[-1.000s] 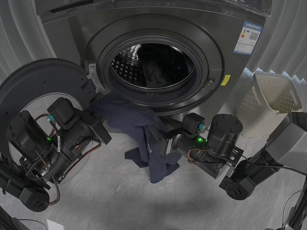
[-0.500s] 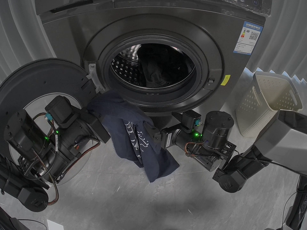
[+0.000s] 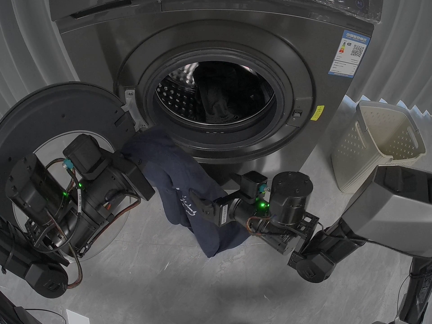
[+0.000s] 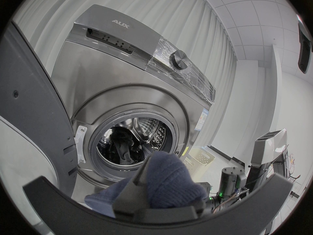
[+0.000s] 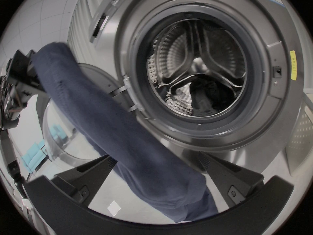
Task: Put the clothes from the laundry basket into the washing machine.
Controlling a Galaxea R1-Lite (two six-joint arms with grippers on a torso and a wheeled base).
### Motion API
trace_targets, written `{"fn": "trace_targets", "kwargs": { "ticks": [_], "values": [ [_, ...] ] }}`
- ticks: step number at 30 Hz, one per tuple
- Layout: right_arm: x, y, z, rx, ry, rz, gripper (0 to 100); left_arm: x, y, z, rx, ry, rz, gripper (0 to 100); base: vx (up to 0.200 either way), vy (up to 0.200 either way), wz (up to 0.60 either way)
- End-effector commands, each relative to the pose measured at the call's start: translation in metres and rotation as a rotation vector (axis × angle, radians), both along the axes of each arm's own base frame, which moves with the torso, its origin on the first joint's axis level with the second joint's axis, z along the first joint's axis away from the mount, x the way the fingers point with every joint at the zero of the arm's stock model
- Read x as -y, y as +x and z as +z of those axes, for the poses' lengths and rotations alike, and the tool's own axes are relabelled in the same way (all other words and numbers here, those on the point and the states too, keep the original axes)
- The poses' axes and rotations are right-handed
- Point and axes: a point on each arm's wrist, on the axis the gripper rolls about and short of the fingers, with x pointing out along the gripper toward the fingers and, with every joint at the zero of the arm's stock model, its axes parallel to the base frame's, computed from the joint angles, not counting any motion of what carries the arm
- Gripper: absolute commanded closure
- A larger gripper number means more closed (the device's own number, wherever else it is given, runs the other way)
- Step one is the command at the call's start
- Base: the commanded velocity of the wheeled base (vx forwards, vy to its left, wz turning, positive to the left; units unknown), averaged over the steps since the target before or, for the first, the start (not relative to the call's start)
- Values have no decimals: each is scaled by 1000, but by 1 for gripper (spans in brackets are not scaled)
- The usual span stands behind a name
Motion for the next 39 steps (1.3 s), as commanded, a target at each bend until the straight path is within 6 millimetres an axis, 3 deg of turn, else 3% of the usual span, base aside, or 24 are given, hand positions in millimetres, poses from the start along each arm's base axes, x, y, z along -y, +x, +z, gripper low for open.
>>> {"fn": "trace_targets", "kwargs": {
  "ticks": [1, 4, 8, 14, 19, 31, 39],
  "values": [
    [-12, -7, -13, -21, -21, 32, 0, 0, 0, -1, -2, 1, 0, 100, 0, 0, 0],
    [-22, -4, -23, -22, -22, 49, 0, 0, 1, -1, -2, 1, 2, 100, 0, 0, 0],
    [-30, -9, -20, -8, -8, 70, 0, -1, 2, -1, -5, 2, 8, 100, 0, 0, 0],
    [-37, -28, 3, 24, 34, 118, 0, 0, 3, -2, -7, 4, 9, 100, 0, 0, 0],
    [-39, -29, 17, 49, 66, 123, 0, 0, 3, -2, -7, 4, 9, 100, 0, 0, 0],
    [-56, 7, 31, 103, 118, 89, 0, -1, 3, -3, -10, 6, 9, 100, 0, 0, 0],
    [-42, 19, 32, 95, 114, 33, 0, -1, 3, -2, -7, 4, 11, 100, 0, 0, 0]
  ]
}}
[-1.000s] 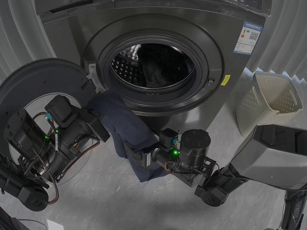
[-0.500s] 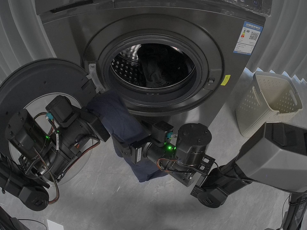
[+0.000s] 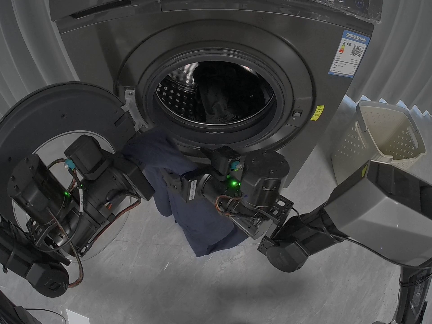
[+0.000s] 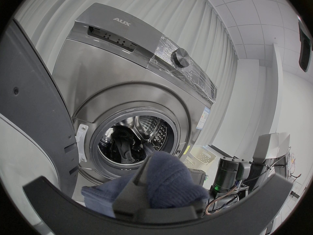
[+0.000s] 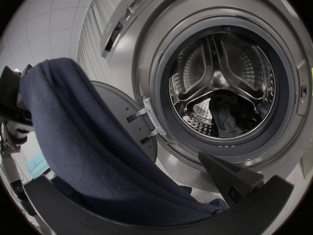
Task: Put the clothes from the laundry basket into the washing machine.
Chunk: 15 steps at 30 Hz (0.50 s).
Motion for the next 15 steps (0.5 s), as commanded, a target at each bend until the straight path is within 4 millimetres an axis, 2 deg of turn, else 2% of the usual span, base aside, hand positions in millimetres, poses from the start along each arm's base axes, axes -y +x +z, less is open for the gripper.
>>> {"fn": "trace_targets", "kwargs": {
  "ticks": [1, 4, 7, 8, 15],
  "values": [
    [9, 7, -4, -11, -10, -27, 0, 0, 0, 0, 1, -1, 1, 100, 0, 0, 0],
    [32, 4, 7, -18, -17, -67, 0, -1, 1, 1, 0, -1, 6, 100, 0, 0, 0],
    [45, 0, 13, -23, -22, -81, 0, -1, 2, 0, -1, 0, 9, 100, 0, 0, 0],
    [56, -1, 15, -28, -31, -98, 0, -2, 2, 0, -2, 1, 10, 100, 0, 0, 0],
    [87, 6, 9, -57, -72, -171, 0, -3, 1, 2, 5, -3, 12, 100, 0, 0, 0]
  ]
}}
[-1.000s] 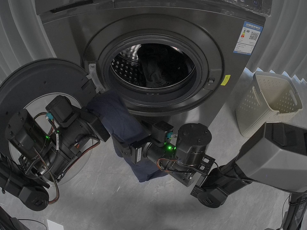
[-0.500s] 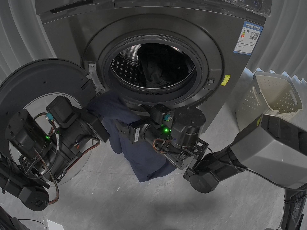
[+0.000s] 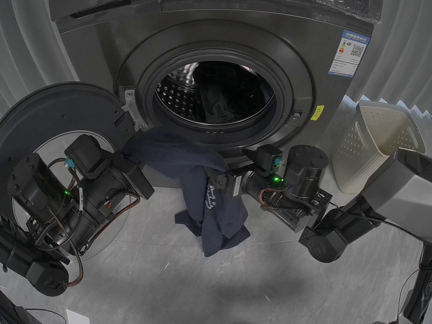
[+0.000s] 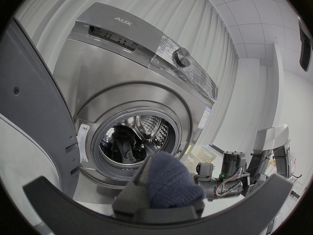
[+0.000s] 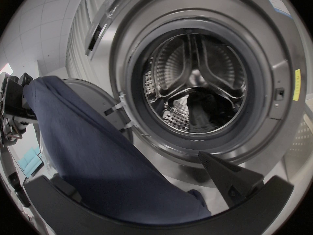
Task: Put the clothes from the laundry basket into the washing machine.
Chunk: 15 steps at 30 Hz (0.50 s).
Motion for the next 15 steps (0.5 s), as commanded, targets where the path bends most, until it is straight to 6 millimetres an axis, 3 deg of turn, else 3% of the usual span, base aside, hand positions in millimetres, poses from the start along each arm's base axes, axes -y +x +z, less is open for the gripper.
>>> {"fn": "trace_targets", "kwargs": {
  "ticks": [1, 8, 15],
  "values": [
    [21, -1, 9, 6, -1, -41, 0, -1, 0, 2, 6, -5, 4, 100, 0, 0, 0],
    [35, 0, -11, -44, -60, -68, 0, -1, 0, 5, 19, -11, 3, 100, 0, 0, 0],
    [40, 6, -13, -40, -68, -80, 0, -1, -1, 6, 20, -11, 1, 100, 0, 0, 0]
  ]
}}
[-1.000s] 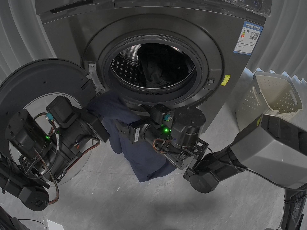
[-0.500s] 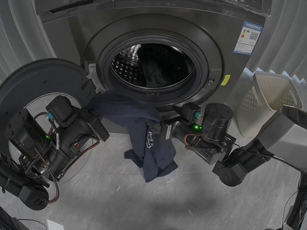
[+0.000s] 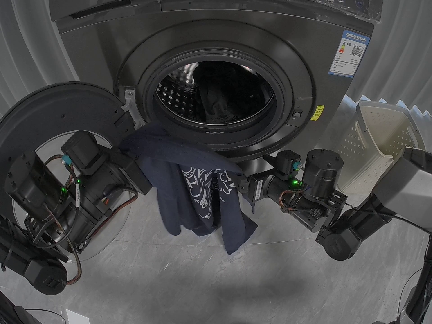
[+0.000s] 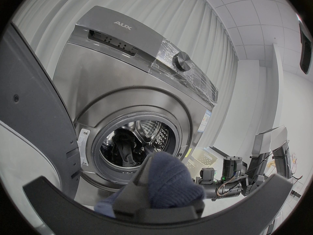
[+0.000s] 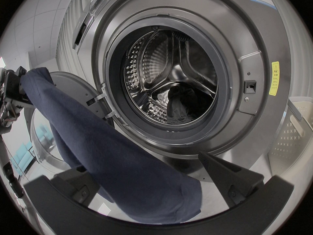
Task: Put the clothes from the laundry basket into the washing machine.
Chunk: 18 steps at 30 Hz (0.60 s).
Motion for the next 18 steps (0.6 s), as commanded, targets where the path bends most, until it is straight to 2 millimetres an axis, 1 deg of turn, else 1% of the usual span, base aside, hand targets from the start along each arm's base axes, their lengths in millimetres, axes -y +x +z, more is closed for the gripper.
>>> {"fn": "trace_targets", "kwargs": {
  "ticks": [1, 7, 9, 13, 17, 18],
  "values": [
    [2, 1, 0, 3, -3, -4, 0, 0, 0, 0, 1, -1, -2, 100, 0, 0, 0],
    [1, -3, 9, 25, 11, 7, 0, 0, 0, -1, -3, 2, -2, 100, 0, 0, 0],
    [3, -5, 13, 31, 15, 5, 0, 0, 0, -2, -5, 3, -2, 100, 0, 0, 0],
    [6, -4, 15, 36, 19, -3, 0, 0, 0, -2, -7, 4, -2, 100, 0, 0, 0],
    [3, -1, 11, 30, 19, 1, 0, 1, -1, -2, -7, 4, -5, 100, 0, 0, 0],
    [-4, 2, -1, 8, 6, 10, 0, 1, -1, -2, -6, 4, -8, 100, 0, 0, 0]
  ]
}}
